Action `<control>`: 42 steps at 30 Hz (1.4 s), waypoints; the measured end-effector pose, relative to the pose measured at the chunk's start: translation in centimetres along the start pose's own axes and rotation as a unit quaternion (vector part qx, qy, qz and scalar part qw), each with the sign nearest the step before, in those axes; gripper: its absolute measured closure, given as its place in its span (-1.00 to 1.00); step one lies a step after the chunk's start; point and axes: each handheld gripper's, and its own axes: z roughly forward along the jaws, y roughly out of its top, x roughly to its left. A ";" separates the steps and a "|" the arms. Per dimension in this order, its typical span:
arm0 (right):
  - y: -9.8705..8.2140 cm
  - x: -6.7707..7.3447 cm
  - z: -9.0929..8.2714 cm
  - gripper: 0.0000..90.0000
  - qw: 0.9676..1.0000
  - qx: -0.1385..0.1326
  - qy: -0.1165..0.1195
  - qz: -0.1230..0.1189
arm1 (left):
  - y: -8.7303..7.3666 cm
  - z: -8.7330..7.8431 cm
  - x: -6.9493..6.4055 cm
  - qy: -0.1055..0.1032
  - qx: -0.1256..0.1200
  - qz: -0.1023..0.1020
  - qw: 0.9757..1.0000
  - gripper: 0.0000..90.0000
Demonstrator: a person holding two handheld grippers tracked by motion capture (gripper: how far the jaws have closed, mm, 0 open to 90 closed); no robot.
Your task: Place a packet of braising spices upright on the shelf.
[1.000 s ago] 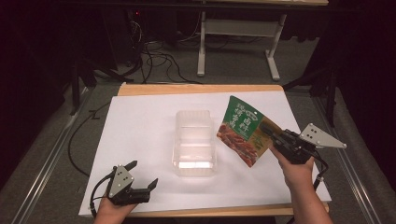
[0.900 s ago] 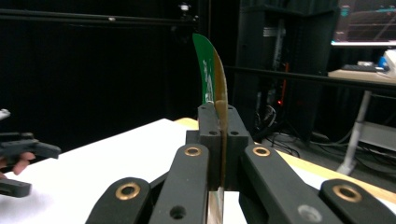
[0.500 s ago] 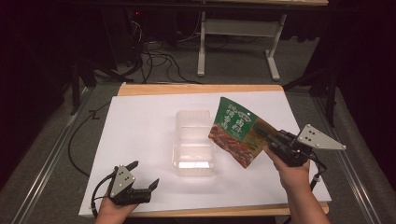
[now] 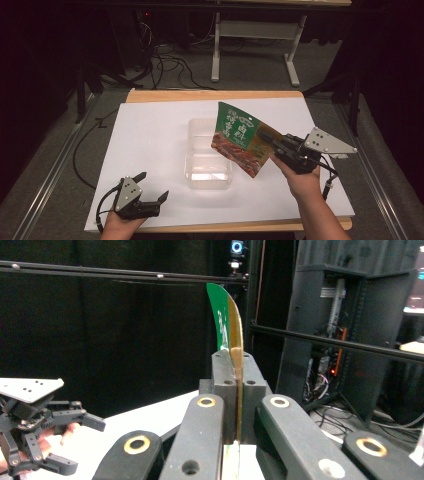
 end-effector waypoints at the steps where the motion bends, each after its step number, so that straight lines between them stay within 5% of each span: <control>1: 0.1 0.1 0.2 1.00 1.000 0.000 0.002 0.000 | 0.0 0.0 0.0 0.000 0.000 0.000 1.000 -0.83; 12: 1.0 0.6 2.6 1.00 0.999 -0.024 0.036 -0.001 | -0.1 0.1 0.0 0.002 0.002 -0.003 1.000 -0.83; 42: -0.6 2.3 4.5 1.00 0.998 0.001 0.065 0.000 | -0.1 -0.2 0.0 0.004 -0.003 0.002 1.000 -0.83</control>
